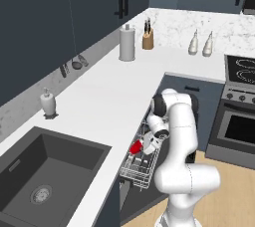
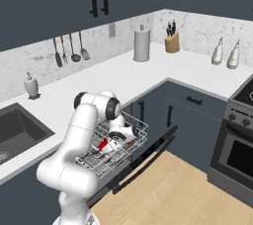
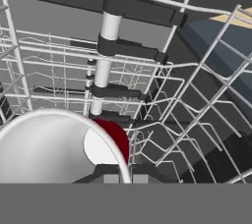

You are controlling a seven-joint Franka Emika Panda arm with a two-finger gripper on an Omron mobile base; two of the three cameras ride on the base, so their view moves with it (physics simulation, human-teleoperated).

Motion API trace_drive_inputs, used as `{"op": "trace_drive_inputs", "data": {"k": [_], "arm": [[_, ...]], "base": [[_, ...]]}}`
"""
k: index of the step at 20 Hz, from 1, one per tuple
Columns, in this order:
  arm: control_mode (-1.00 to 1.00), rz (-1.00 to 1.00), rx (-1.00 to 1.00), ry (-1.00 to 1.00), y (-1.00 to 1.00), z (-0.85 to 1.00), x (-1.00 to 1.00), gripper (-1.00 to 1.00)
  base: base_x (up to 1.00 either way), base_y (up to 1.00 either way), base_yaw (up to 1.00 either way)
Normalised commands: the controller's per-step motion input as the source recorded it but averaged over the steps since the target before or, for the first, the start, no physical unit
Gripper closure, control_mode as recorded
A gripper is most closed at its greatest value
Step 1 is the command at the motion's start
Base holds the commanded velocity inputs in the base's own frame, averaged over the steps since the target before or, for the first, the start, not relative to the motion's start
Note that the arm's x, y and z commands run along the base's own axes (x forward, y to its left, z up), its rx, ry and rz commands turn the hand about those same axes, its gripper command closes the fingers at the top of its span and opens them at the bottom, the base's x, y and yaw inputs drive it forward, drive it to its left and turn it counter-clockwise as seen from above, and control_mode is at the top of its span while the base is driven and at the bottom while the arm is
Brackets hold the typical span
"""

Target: Pick up the cup and bowl from the counter, place them in the dishwasher, and close the dishwasher door.

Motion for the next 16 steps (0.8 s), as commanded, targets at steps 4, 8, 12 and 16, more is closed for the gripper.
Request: {"op": "trace_drive_inputs", "data": {"k": [4,8,12,16], "arm": [[-1.00,-0.04,0.00,0.10,0.04,-0.39,0.25,-1.00],[-1.00,-0.08,0.00,0.01,-0.01,-0.05,0.01,-1.00],[-1.00,-0.12,-0.02,0.00,-0.22,0.18,-0.07,-1.00],[-1.00,-0.14,-0.07,0.00,-0.44,0.58,-0.39,-1.00]], "base": [[0.00,0.00,0.00],[0.00,0.00,0.00],[0.00,0.00,0.00],[0.00,0.00,0.00]]}}
